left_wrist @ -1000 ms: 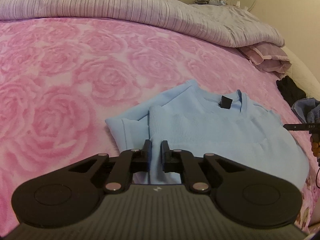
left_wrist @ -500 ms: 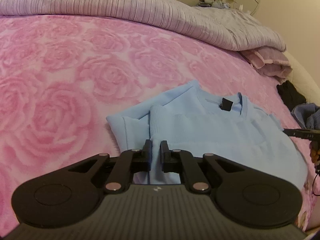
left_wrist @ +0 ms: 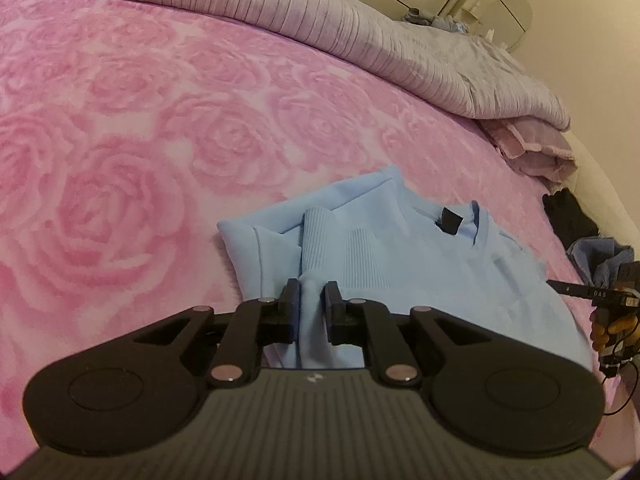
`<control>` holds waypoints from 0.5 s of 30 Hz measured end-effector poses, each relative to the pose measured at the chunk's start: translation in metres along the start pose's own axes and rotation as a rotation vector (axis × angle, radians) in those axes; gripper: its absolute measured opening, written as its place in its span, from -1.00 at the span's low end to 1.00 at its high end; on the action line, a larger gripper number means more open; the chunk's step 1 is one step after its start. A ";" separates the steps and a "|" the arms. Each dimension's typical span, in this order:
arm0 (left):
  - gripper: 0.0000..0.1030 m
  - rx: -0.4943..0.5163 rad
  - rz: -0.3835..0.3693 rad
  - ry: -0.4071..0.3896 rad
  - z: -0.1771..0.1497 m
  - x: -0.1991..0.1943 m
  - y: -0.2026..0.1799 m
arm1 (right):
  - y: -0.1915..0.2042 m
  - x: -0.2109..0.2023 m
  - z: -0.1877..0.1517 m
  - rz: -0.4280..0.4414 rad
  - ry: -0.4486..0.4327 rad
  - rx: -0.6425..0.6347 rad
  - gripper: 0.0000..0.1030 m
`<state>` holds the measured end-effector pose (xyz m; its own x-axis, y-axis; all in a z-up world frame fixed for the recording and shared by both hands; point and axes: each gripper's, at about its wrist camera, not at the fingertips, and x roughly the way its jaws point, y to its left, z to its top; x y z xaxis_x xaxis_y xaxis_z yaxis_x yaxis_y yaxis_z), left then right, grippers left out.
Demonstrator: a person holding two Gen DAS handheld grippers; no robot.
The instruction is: Fold clothes
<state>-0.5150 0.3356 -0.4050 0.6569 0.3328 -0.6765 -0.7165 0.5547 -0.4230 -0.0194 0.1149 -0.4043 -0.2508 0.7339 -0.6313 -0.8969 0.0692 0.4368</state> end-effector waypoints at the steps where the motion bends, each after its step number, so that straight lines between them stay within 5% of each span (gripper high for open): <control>1: -0.83 0.001 0.001 0.000 0.000 0.000 0.000 | 0.002 0.002 0.001 -0.007 0.001 -0.014 -0.40; 8: -0.88 0.004 0.002 -0.005 -0.002 0.000 0.001 | 0.003 0.008 -0.003 -0.008 0.010 -0.040 -0.38; 11: -0.92 0.015 0.010 -0.019 -0.004 -0.006 -0.004 | 0.007 0.003 -0.006 -0.021 0.011 -0.048 -0.79; 15: -0.94 0.061 0.022 -0.067 -0.005 -0.023 -0.013 | 0.023 -0.010 -0.010 -0.061 -0.025 -0.110 -0.94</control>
<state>-0.5216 0.3170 -0.3869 0.6569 0.3948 -0.6423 -0.7168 0.5913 -0.3696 -0.0405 0.1022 -0.3940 -0.1866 0.7470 -0.6381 -0.9450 0.0411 0.3245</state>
